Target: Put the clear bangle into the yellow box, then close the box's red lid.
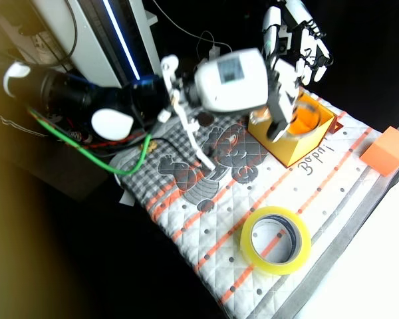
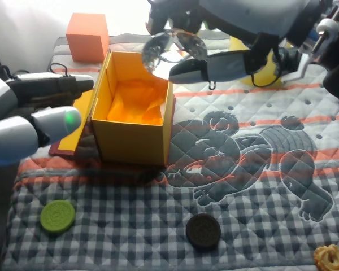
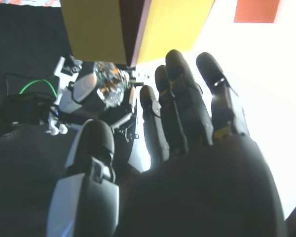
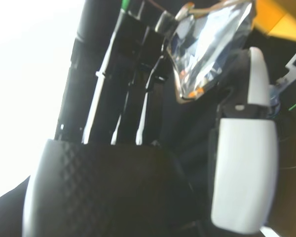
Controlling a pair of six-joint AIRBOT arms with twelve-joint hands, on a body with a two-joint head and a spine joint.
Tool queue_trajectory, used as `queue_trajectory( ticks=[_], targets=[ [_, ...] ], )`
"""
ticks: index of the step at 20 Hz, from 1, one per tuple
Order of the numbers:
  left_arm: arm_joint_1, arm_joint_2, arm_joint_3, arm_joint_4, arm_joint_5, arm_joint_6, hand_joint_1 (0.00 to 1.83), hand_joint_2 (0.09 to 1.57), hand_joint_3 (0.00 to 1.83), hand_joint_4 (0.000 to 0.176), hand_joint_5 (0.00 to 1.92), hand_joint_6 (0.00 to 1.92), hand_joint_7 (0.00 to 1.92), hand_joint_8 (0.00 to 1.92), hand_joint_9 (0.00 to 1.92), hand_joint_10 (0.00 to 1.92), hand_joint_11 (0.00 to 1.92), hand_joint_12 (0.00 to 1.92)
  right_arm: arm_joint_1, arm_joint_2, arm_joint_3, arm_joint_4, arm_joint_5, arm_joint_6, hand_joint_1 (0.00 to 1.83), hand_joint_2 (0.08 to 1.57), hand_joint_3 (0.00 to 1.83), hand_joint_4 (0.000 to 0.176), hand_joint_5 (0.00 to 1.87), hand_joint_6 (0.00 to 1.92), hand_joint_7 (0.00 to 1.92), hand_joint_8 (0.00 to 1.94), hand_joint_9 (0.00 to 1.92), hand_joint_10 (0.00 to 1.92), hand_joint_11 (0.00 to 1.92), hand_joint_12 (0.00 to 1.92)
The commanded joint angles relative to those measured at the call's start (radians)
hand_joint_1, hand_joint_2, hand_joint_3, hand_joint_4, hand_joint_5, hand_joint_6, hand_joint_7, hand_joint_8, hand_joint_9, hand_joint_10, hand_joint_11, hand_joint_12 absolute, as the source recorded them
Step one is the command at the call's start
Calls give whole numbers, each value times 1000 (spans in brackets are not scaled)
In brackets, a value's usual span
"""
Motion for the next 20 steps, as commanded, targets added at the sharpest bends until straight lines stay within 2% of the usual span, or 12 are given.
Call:
queue_trajectory(
  ticks=[1,2,3,4,5,6,7,8,11,14,16,20],
  targets=[
    [-17,-3,6,10,-120,-8,306,1280,0,107,544,1,556,0,544,2,0,875,28,5,-2,29,158,0,1222,1138,0,0,956,911,956,1134,1157,362,813,1345],
    [-25,-9,11,10,-115,-8,356,1261,0,101,562,1,567,0,560,2,30,832,34,-7,-1,29,159,0,1262,1094,3,0,963,851,1114,926,1302,277,979,1083],
    [-32,-12,16,10,-112,-8,370,1255,0,97,577,0,579,0,579,2,64,797,34,-23,1,30,159,0,1243,1105,2,0,1116,658,927,1157,1054,463,781,1322],
    [-36,-13,19,11,-111,-8,349,1258,2,96,581,0,572,0,571,0,48,773,34,-34,4,33,159,-1,1245,1129,6,0,1117,589,836,1353,773,1051,553,1746],
    [-40,-11,21,11,-113,-8,273,1271,7,98,571,0,541,2,541,2,27,761,34,-46,7,39,160,-1,1228,1165,0,0,1028,961,760,1229,784,727,560,1542],
    [-47,-10,26,11,-115,-8,342,1247,0,98,578,3,535,2,519,7,20,757,33,-58,10,54,162,-1,1221,1180,0,0,978,1101,738,1215,879,537,642,1393],
    [-56,-10,31,11,-116,-8,411,1226,0,93,589,6,537,3,516,6,43,766,27,-67,13,73,167,-1,1324,1180,0,0,896,1155,724,1118,895,1136,845,1242],
    [-67,-12,38,11,-116,-8,444,1215,0,96,558,1,498,0,493,1,50,778,18,-78,16,92,174,-1,1239,1142,0,0,925,1022,937,1068,1063,757,975,1114],
    [-91,-20,47,15,-103,-7,425,1207,4,115,448,0,412,0,433,0,6,869,-9,-99,18,129,199,-1,1268,1097,2,0,923,905,1132,911,1328,301,1086,1018],
    [-97,-27,53,16,-92,-7,437,1200,0,118,424,1,425,6,433,7,0,853,-42,-114,19,182,229,-1,1268,1111,1,0,899,920,1103,981,1375,211,1097,1013],
    [-97,-27,53,16,-92,-7,399,1212,4,141,339,2,426,2,449,7,0,868,-71,-122,21,220,242,-1,1276,1095,0,0,948,824,1127,951,1441,197,1161,1041],
    [-99,-27,54,16,-97,-7,452,1191,0,123,408,13,448,4,458,3,0,833,-89,-161,42,252,241,-1,1247,1108,2,0,887,1044,1124,842,1385,15,1184,660]
  ],
)
